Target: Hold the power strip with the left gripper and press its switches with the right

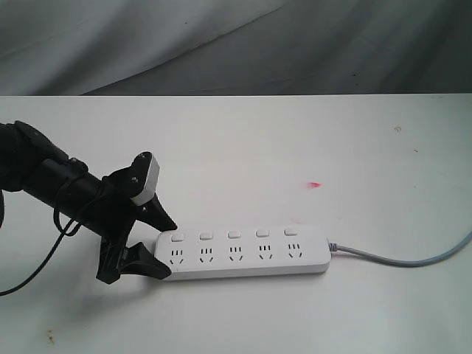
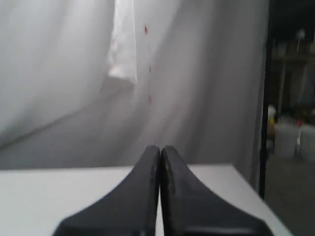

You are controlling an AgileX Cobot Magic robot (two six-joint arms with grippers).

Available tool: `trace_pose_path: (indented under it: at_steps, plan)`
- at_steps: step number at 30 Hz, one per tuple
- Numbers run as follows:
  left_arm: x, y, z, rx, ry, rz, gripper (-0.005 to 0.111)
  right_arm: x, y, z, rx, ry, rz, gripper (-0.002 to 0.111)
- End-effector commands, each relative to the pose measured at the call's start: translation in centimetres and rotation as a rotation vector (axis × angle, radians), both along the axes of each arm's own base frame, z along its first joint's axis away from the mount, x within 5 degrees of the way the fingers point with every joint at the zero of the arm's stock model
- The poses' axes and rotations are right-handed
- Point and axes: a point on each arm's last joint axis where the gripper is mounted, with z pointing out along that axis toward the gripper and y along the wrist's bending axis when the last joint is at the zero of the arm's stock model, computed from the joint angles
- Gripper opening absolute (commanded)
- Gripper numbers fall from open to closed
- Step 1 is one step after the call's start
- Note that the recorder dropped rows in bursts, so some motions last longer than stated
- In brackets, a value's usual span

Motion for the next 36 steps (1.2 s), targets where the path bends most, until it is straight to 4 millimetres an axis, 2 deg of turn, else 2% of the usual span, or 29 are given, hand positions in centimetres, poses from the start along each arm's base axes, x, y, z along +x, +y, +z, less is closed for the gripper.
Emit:
trace_pose_path:
  at_steps: [1, 5, 7, 8, 9, 10, 13, 16, 18, 20, 21, 22, 26, 27, 29, 32, 36]
  plan:
    - [0.2, -0.2, 0.1, -0.009, -0.008, 0.004, 0.045, -1.0, 0.2, 2.7, -0.055, -0.327, 0.001, 0.000]
    - [0.2, -0.2, 0.1, -0.009, -0.008, 0.004, 0.045, -2.4, 0.5, 4.6, -0.081, -0.589, 0.013, 0.000]
    - [0.2, -0.2, 0.1, -0.009, -0.008, 0.004, 0.045, -3.0, 0.5, 5.2, 0.037, -0.691, 0.079, 0.000]
    - [0.2, -0.2, 0.1, -0.009, -0.008, 0.004, 0.045, -2.7, -0.2, 4.9, 0.222, -0.670, 0.091, 0.000]
    - [0.2, -0.2, 0.1, -0.009, -0.008, 0.004, 0.045, -2.1, -0.6, 4.4, 0.349, -0.576, 0.087, 0.000]
    - [0.2, -0.2, 0.1, -0.009, -0.008, 0.004, 0.045, -1.7, -0.6, 4.4, 0.419, -0.472, 0.081, 0.000]
    - [0.2, -0.2, 0.1, -0.009, -0.008, 0.004, 0.045, -1.4, -0.1, 5.5, 0.437, -0.248, 0.087, 0.000]
    - [0.2, -0.2, 0.1, -0.009, -0.008, 0.004, 0.045, -0.4, -0.2, 8.0, 0.444, -0.208, 0.080, 0.000]
    - [0.2, -0.2, 0.1, -0.009, -0.008, 0.004, 0.045, 2.4, -0.5, 9.8, 0.454, -0.068, 0.059, 0.000]
    - [0.2, -0.2, 0.1, -0.009, -0.008, 0.004, 0.045, 5.2, -0.7, 11.5, 0.389, 0.101, 0.037, 0.000]
    - [0.2, -0.2, 0.1, -0.009, -0.008, 0.004, 0.045, 6.3, -0.8, 12.2, 0.381, 0.144, 0.032, 0.000]
    - [0.2, -0.2, 0.1, -0.009, -0.008, 0.004, 0.045, 8.7, -1.1, 13.6, 0.377, 0.212, 0.027, 0.000]
    - [0.2, -0.2, 0.1, -0.009, -0.008, 0.004, 0.045, 13.0, -1.5, 16.0, 0.298, 0.360, 0.030, 0.000]
    - [0.2, -0.2, 0.1, -0.009, -0.008, 0.004, 0.045, 15.1, -1.5, 17.0, 0.253, 0.442, 0.051, 0.000]
    - [0.2, -0.2, 0.1, -0.009, -0.008, 0.004, 0.045, 16.8, -1.4, 17.8, 0.202, 0.492, 0.089, 0.000]
    - [0.2, -0.2, 0.1, -0.009, -0.008, 0.004, 0.045, 19.3, -1.3, 19.0, 0.023, 0.499, 0.161, 0.000]
    - [0.2, -0.2, 0.1, -0.009, -0.008, 0.004, 0.045, 22.2, -0.6, 20.3, -0.035, 0.524, 0.285, 0.000]
